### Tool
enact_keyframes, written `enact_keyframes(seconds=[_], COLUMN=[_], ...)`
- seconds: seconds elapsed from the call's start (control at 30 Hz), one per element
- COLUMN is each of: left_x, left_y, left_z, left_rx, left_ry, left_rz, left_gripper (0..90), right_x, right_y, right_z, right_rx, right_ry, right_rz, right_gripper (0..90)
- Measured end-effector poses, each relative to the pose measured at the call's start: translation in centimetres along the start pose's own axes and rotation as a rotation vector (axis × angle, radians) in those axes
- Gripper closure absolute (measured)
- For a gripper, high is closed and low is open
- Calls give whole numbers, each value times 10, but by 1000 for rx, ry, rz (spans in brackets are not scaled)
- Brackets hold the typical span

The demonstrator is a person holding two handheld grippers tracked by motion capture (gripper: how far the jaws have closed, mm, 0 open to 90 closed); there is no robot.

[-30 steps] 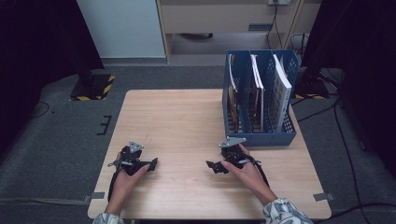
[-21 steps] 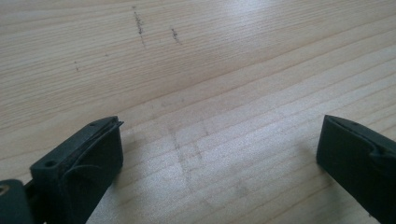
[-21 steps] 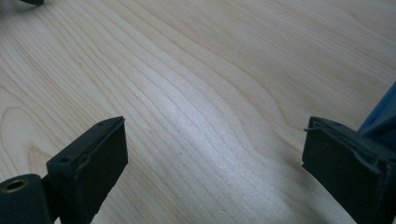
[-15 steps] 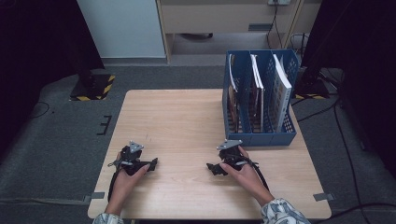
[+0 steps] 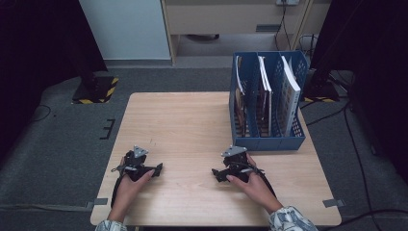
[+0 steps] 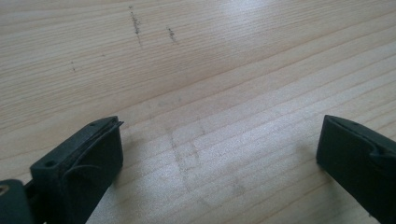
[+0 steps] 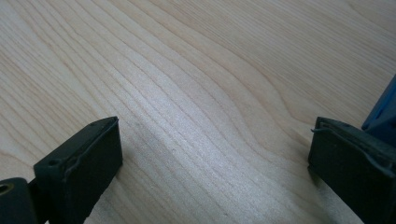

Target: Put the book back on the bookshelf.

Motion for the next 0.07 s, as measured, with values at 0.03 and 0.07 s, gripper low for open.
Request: enact_keyframes(seconds=[0.03, 0.07], left_x=[0, 0], left_y=[0, 0], left_z=[0, 0], left_rx=[0, 0], left_ry=[0, 0], left_rz=[0, 0], left_gripper=[0, 0], right_x=[0, 0], right_y=[0, 0], right_z=[0, 0], right_rx=[0, -7], right_ry=[0, -4], right_rz=[0, -1], right_gripper=[33, 33])
Point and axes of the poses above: each handheld gripper's, and its own axes: x roughly backward along the jaws, y roughly out of its top, z roughly to its left, the point moved 7 cm from there along -x, roughly forward along the jaws, and after that the axes turned 4 degrees about x, right-handed, at the moved point
